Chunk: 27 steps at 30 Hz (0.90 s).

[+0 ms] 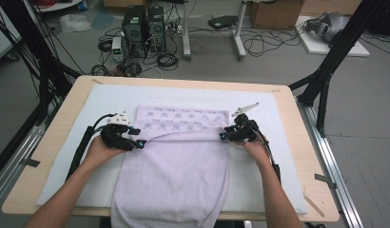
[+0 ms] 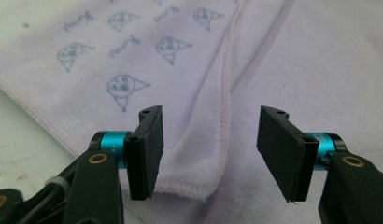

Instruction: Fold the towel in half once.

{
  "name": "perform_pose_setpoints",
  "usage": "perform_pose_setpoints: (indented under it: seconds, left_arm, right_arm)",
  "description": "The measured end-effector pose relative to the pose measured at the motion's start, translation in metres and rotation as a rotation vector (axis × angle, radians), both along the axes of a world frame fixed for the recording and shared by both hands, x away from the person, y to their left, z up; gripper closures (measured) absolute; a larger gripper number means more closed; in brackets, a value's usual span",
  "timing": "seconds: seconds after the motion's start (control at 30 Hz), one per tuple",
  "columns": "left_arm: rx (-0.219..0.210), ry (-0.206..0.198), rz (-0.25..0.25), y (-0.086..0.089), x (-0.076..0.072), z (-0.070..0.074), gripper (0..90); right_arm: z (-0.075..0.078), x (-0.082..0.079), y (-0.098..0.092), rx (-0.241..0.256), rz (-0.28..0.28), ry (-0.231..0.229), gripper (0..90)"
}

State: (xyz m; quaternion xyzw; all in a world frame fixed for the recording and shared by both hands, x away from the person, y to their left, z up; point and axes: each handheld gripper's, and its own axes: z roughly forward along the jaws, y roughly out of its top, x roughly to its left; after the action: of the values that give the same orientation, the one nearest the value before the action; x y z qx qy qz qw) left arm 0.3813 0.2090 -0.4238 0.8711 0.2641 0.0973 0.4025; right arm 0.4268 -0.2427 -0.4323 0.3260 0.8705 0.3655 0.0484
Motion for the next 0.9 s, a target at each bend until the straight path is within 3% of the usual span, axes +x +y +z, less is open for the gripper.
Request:
perform_pose_setpoints:
  seconds: [0.07, 0.13, 0.2, 0.27, 0.43, 0.57, 0.63, 0.67, 0.7, 0.73, 0.83, 0.9]
  left_arm:
    - [0.029, 0.004, 0.002, -0.002, 0.002, -0.004, 45.7]
    - [0.076, 0.004, 0.011, -0.003, 0.004, -0.009, 65.9]
    - [0.091, -0.005, 0.005, -0.003, 0.003, -0.01, 79.7]
    - [0.075, -0.03, 0.016, 0.0, 0.0, -0.004, 83.0]
    - [0.006, -0.066, 0.028, 0.014, -0.014, 0.016, 83.7]
    - [-0.012, -0.072, 0.006, 0.022, -0.033, 0.022, 83.3]
    - [0.003, -0.063, -0.014, 0.024, -0.044, 0.018, 81.6]
    - [0.016, -0.056, -0.013, 0.024, -0.049, 0.013, 77.1]
    - [0.027, -0.05, -0.009, 0.024, -0.052, 0.009, 69.5]
    - [0.026, -0.036, -0.01, 0.025, -0.057, 0.003, 64.4]
    - [0.02, -0.035, 0.011, 0.027, -0.063, -0.006, 59.1]
    - [0.023, -0.028, 0.026, 0.029, -0.064, -0.011, 55.4]
  right_arm:
    - [-0.001, -0.004, 0.0, -0.001, 0.011, -0.015, 70.7]
    - [0.0, -0.008, 0.0, -0.001, 0.031, -0.026, 80.6]
    - [0.001, -0.011, -0.001, -0.002, 0.04, -0.041, 85.4]
    - [0.006, -0.014, -0.003, 0.017, 0.047, -0.05, 86.4]
    - [0.024, -0.027, -0.008, 0.077, 0.07, -0.098, 86.6]
    - [0.035, -0.049, -0.005, 0.081, 0.117, -0.119, 86.2]
    - [0.033, -0.058, -0.005, 0.102, 0.142, -0.101, 81.8]
    - [0.03, -0.063, -0.004, 0.096, 0.147, -0.086, 72.5]
    - [0.027, -0.067, -0.002, 0.068, 0.137, -0.052, 63.2]
    - [0.026, -0.071, -0.001, 0.041, 0.133, -0.025, 63.1]
    - [0.026, -0.097, 0.001, 0.038, 0.15, -0.113, 58.7]
    - [0.025, -0.11, 0.001, 0.079, 0.158, -0.119, 57.3]
